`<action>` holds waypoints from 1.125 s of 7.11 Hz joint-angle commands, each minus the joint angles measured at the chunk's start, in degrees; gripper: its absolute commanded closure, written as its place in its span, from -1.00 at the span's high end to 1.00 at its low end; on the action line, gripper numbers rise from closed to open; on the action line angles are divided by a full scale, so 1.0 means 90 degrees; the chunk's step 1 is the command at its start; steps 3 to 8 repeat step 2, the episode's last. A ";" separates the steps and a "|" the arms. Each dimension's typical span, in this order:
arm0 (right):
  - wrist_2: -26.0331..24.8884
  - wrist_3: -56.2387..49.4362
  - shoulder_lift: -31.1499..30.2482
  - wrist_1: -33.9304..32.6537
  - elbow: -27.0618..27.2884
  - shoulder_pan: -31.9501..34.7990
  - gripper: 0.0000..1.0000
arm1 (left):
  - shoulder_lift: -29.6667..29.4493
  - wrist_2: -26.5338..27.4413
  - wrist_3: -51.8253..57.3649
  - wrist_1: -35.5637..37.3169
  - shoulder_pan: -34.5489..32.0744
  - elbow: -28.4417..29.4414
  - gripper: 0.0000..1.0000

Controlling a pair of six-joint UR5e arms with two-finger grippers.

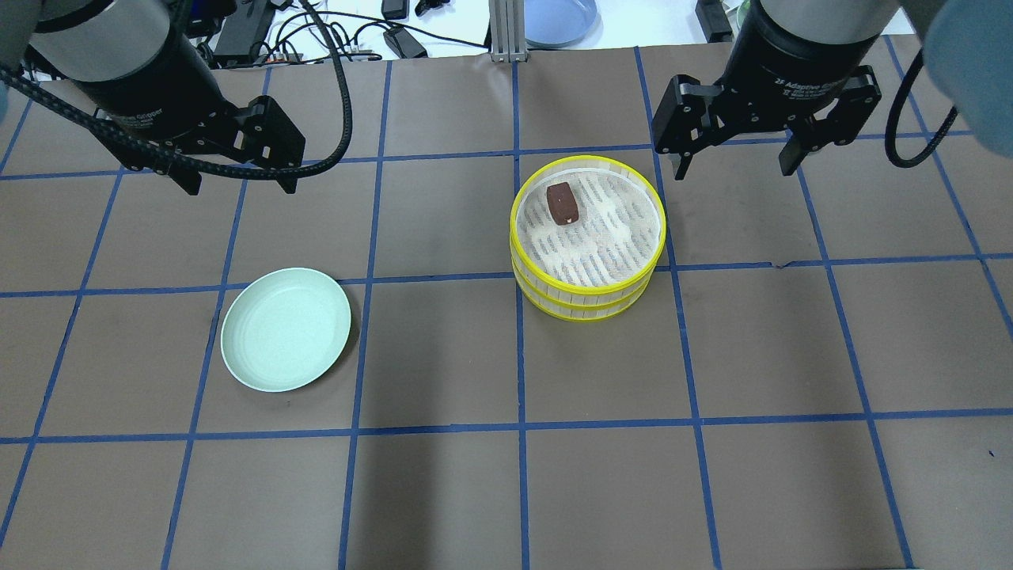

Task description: Place buns in different layers of steamer

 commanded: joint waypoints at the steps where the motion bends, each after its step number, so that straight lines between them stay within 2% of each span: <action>1: 0.0000 0.0000 0.0000 0.0002 0.0000 0.0000 1.00 | -0.0007 0.0000 0.0002 0.0000 0.0004 0.0000 1.00; 8: 0.0000 0.0000 0.0000 0.0002 0.0000 0.0000 1.00 | 0.0002 0.0010 0.0002 0.0000 0.0014 0.0000 1.00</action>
